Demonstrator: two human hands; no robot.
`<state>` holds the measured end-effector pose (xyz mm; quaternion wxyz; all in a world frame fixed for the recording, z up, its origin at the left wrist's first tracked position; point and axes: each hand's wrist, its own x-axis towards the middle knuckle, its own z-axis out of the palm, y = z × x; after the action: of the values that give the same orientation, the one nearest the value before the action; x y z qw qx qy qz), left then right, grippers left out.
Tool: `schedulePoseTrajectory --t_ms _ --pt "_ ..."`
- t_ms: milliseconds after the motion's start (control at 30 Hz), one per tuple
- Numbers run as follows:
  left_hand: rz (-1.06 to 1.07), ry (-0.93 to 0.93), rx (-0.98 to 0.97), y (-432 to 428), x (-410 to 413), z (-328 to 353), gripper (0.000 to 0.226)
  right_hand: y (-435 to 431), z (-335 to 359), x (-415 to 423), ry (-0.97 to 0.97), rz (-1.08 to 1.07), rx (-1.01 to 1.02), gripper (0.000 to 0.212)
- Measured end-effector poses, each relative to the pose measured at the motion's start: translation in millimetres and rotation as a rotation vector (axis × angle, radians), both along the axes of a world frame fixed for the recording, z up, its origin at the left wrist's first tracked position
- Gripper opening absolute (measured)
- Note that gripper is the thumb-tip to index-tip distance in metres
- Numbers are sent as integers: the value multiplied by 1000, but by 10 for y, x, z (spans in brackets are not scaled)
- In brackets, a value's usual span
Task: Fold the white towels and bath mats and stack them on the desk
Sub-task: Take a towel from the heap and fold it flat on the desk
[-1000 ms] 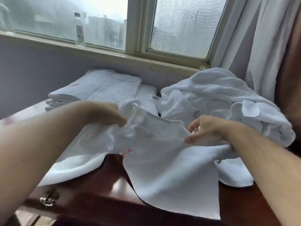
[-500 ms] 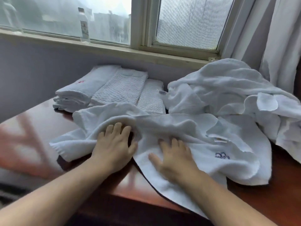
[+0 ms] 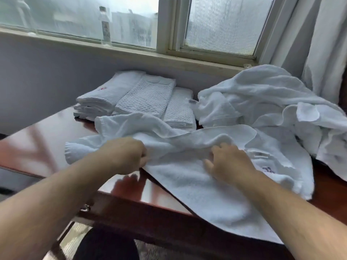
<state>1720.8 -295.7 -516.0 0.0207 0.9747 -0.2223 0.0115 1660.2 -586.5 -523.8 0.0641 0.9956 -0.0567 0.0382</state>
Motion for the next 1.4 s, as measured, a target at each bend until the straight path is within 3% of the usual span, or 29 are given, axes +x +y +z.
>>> schedulePoseTrajectory --t_ms 67,133,200,333,400,467,533,633,700,767,933,1067,1133,1267,1400 --pt "-27 -60 -34 -32 -15 -19 20 218 -112 26 8 146 168 54" --pt "-33 -69 19 -62 -5 -133 56 417 -220 23 75 250 272 57" --pt "43 -15 16 -49 35 -220 69 506 -284 -12 88 335 272 52" --pt "104 -39 -88 -1 148 -213 57 474 -212 -171 80 611 503 17" --pt "-6 -126 -155 4 156 -162 42 373 -100 -235 170 612 758 36" --pt "-163 -91 -265 -13 121 -132 28 274 57 -253 234 457 959 44" --pt "-220 -57 -258 -71 61 -134 23 219 131 -166 196 329 903 40" --pt "-104 -9 -112 -184 16 -55 34 273 83 -7 61 155 481 30" --pt "-29 39 11 -223 18 57 40 356 -38 31 162 17 242 62" --pt "21 44 118 -220 14 117 37 401 -161 86 162 -37 145 75" --pt "127 171 99 -198 48 12 46 452 -298 242 151 35 153 76" --pt "-34 207 92 -270 174 40 53 471 -335 171 284 187 187 78" --pt "-51 266 76 -326 219 127 47 482 -314 118 246 245 236 82" --pt "-89 317 215 -372 268 329 35 430 -269 118 79 94 214 60" --pt "-113 645 98 -164 178 470 37 403 -84 313 224 -50 274 47"
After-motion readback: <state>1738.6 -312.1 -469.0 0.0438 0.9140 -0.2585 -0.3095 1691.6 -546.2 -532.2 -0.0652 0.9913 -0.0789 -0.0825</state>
